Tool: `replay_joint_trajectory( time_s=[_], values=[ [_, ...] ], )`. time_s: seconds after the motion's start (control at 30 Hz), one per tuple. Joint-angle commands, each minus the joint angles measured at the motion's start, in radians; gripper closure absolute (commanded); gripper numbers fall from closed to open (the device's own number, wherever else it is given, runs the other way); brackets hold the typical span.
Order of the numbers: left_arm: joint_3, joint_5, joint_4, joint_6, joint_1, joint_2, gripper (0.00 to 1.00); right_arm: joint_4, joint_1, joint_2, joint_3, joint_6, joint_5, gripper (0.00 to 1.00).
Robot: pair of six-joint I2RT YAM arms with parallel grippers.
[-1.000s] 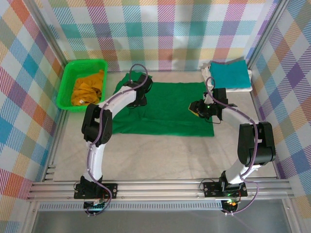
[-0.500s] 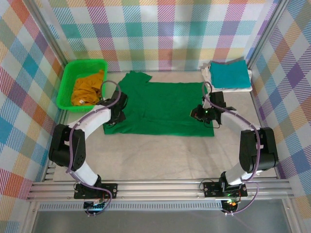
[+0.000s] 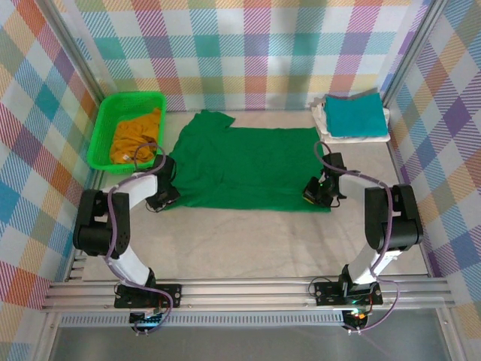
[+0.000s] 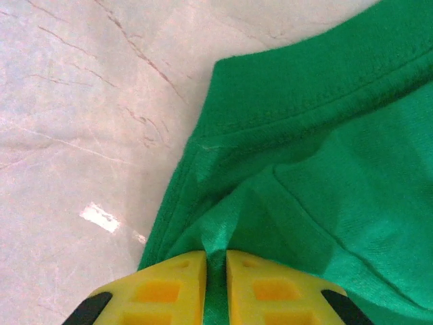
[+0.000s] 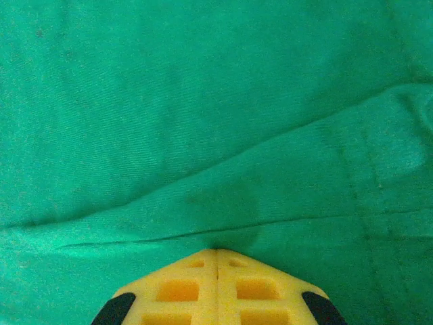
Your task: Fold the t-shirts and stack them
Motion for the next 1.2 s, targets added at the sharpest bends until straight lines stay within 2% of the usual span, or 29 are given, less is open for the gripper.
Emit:
replay_joint_trajectory(
  time_s=[0.0,0.2,0.43,0.53,0.6,0.77,0.9,1.03,1.17],
  values=[
    [-0.083,0.058,-0.043,-0.036,0.03,-0.02,0.84,0.0,-0.008,0.001,-0.035,0.065,0.031,1.0],
    [-0.148,0.112,-0.099,-0.048,0.06,-0.092,0.85,-0.06,-0.018,-0.121,-0.119,0.134,0.081,1.0],
    [-0.185,0.117,-0.183,-0.038,0.073,-0.215,0.86,-0.109,-0.019,-0.229,-0.195,0.139,0.047,1.0],
    [-0.153,0.154,-0.197,-0.009,0.064,-0.259,0.81,-0.099,-0.012,-0.272,-0.168,0.093,0.036,1.0],
    [-0.098,0.141,-0.212,0.005,0.038,-0.28,0.81,-0.104,0.014,-0.279,-0.108,0.043,0.035,1.0],
    [0.083,0.068,-0.233,0.024,-0.03,-0.255,0.78,-0.124,0.123,-0.206,0.101,-0.06,0.041,1.0],
    [0.19,0.079,-0.113,0.044,-0.083,-0.124,0.78,-0.103,0.131,-0.048,0.238,-0.055,0.0,1.0],
    [0.336,0.084,-0.127,0.046,-0.148,0.049,0.81,-0.11,0.132,0.082,0.363,-0.037,-0.038,1.0],
    [0.319,0.067,-0.089,0.052,-0.203,0.084,0.81,-0.095,0.133,0.126,0.385,-0.036,-0.047,1.0]
  ],
)
